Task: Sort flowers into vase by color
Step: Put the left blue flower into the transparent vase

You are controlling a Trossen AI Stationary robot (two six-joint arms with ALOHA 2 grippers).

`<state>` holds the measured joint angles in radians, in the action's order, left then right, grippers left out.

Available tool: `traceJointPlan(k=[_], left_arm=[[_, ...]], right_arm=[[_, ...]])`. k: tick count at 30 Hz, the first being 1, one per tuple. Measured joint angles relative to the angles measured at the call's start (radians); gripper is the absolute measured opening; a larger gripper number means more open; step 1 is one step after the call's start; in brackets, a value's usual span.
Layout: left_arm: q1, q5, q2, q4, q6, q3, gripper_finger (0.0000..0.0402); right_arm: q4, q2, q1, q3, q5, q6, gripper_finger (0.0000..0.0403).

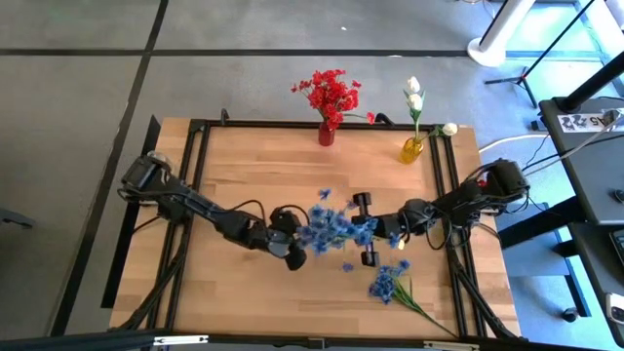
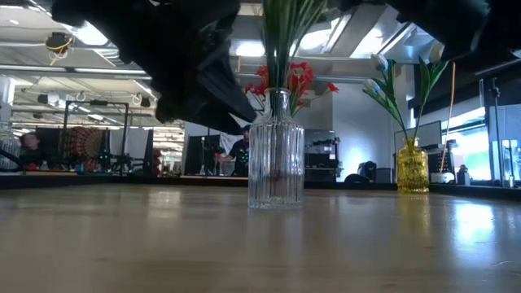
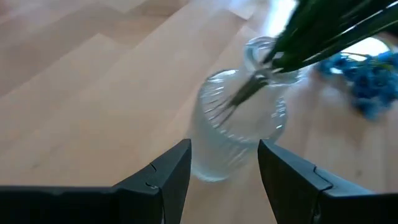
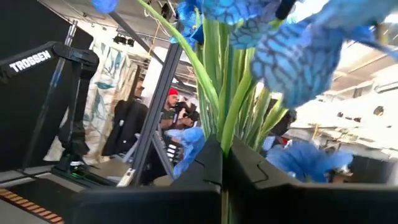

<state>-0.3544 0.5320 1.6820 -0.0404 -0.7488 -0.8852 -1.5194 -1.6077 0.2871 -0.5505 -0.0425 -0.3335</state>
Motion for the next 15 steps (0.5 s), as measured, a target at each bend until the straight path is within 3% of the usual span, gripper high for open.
traceJointPlan(k=[15], left_arm=[[0.013, -0.021, 0.025, -0.085, 0.026, 0.0, 0.0181]], right_arm=[[0.141, -0.03, 0.0, -0.024, 0.081, 0.016, 0.0001]])
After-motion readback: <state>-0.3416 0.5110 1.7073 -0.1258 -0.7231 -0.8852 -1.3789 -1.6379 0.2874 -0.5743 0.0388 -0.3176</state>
